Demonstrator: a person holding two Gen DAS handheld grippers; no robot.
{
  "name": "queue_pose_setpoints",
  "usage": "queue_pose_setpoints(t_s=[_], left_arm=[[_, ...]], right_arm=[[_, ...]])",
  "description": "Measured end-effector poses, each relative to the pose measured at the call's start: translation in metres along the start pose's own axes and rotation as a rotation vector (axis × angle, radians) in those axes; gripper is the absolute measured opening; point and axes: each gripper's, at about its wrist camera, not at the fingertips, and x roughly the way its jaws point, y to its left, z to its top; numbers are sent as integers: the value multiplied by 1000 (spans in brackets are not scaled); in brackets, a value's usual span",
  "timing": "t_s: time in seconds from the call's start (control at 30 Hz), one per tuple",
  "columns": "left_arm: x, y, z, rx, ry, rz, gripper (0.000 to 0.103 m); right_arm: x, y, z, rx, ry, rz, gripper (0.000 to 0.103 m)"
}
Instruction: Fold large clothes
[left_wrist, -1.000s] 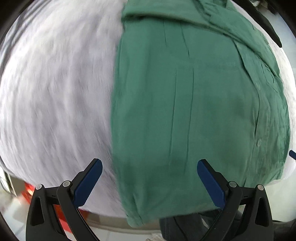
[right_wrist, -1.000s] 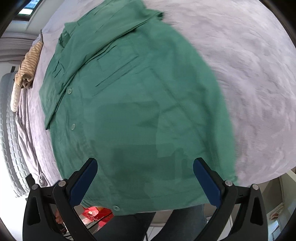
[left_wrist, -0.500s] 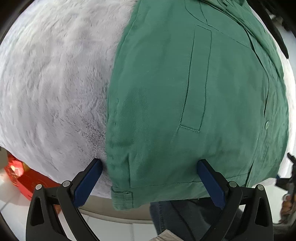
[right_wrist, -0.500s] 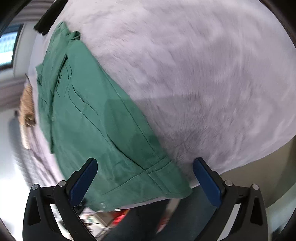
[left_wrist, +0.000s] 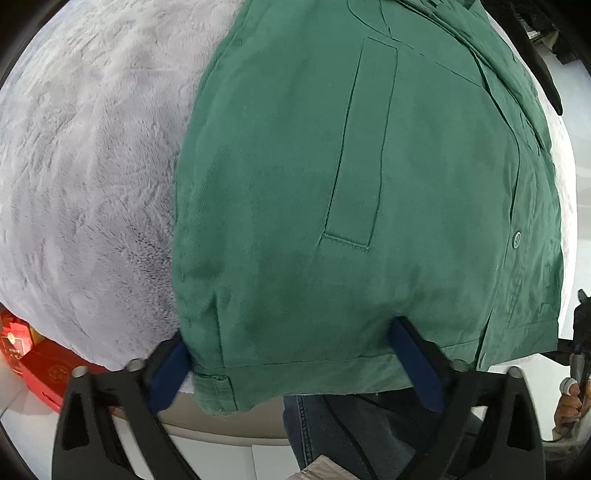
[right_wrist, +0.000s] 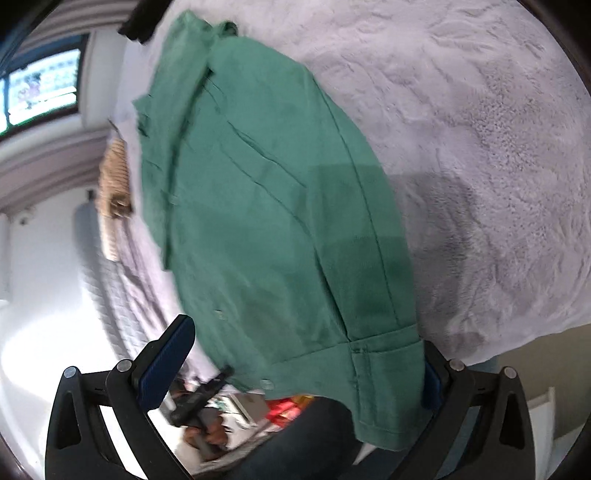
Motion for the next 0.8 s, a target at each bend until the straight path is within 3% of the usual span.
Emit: queue_pose_setpoints(t_s=[0.07,0.13,0.17,0.2,0.23,0.43,0.53,0.67,0.8], left_arm=[[-7,1,4,5,-4,-12,75],[-17,11,13,3,-3,-67,36],[-21,16,15,-23,5,-133,30],[-23,19,17,-42,11,-173,24],[-27,21,19,-55,14,-209,21],[-83,18,49,-15,-41,-412,21],[-106,15,76,8,-87,-478,21],[-129,9,115,6,-135,-528,21],[-149,9,155,-28,-188,-518,21]], right_arm=[[5,0,0,5,4,-34,102],[8,-2,1,18,5,-64,92],[10,0,2,20,13,-91,59],[8,-2,1,17,19,-119,12],[4,-2,4,12,18,-133,8],[-19,42,6,-69,-44,79,8],[-31,72,15,-88,-85,146,8],[-43,113,31,-101,-162,207,8],[-50,157,51,-149,-217,248,8]])
